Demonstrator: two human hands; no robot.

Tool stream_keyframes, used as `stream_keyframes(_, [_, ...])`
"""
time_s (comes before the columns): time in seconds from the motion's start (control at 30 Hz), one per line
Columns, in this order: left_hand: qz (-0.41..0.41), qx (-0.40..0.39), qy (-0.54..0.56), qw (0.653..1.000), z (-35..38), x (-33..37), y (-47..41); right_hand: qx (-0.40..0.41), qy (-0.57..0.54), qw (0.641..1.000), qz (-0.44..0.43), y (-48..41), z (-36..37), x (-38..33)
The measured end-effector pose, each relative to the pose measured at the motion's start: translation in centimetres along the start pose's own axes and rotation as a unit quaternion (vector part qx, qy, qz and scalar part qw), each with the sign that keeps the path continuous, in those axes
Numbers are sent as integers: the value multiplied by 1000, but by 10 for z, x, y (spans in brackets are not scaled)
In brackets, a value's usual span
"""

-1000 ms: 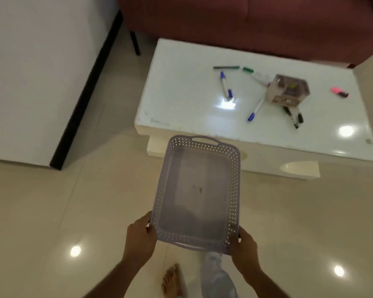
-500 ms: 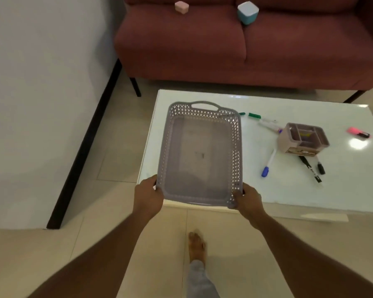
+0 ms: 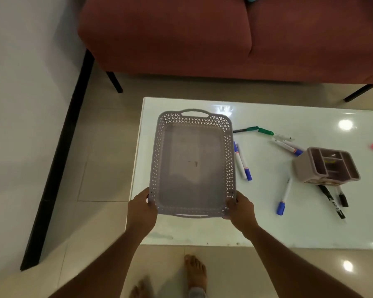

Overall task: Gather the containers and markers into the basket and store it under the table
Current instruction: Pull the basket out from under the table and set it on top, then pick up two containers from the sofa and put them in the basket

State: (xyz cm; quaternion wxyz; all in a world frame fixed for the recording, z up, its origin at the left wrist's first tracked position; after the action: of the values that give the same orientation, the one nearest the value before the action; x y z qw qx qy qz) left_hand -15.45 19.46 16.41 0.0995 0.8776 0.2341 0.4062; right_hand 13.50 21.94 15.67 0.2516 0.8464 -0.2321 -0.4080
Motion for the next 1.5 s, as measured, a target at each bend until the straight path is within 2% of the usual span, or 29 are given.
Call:
stream_keyframes(0.17, [-21, -71, 28, 997, -5, -7, -1, 5, 22, 997, 69, 7, 11, 12])
stream_keyframes(0.27, [-34, -153, 5, 988, -9, -18, -5, 75, 66, 987, 125, 16, 9, 10])
stream_keyframes(0.3, [-18, -179, -28, 983, -13, -20, -11, 113, 79, 980, 144, 18, 6, 4])
stream_keyframes(0.37, [66, -186, -104, 975, -30, -19, -24, 181, 110, 962, 170, 27, 2, -17])
stream_keyframes(0.47, [238, -157, -192, 939, -93, -3, -68, 269, 200, 929, 155, 38, 21, -82])
stream_keyframes(0.53, [293, -167, -188, 923, -138, -1, -92, 301, 242, 913, 130, 44, 53, -126])
stream_keyframes(0.6, [349, -148, -187, 906, -186, 0, -127, 310, 239, 915, 100, 44, 91, -177])
stream_keyframes(0.73, [365, -154, -258, 881, -257, 23, -199, 277, 206, 937, 47, 27, 149, -280])
stream_keyframes(0.9, [409, -138, -320, 843, -285, 73, -274, 252, 174, 952, -2, -19, 171, -357])
stream_keyframes(1.07, [457, -154, -318, 816, -273, 153, -333, 249, 181, 951, -19, -66, 139, -403])
stream_keyframes(1.2, [486, -134, -332, 797, -256, 245, -405, 268, 156, 950, -47, -131, 79, -460])
stream_keyframes(1.3, [496, -120, -346, 787, -240, 314, -467, 269, 180, 943, -73, -196, 30, -514])
stream_keyframes(1.5, [511, -121, -366, 768, -222, 420, -539, 273, 178, 939, -110, -284, -63, -608])
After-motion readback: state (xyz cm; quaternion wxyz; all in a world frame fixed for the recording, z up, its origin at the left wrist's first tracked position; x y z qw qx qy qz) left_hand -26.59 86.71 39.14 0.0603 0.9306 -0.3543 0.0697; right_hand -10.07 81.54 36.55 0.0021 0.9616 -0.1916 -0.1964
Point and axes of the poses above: each hand's wrist, its own y-axis away from the middle knuckle, its own z-axis out of the palm, x = y × z, the point moved 5 cm from there along -y, towards the middle knuckle, and after that the axes turned 1 degree about z, right-handed, at the moved point
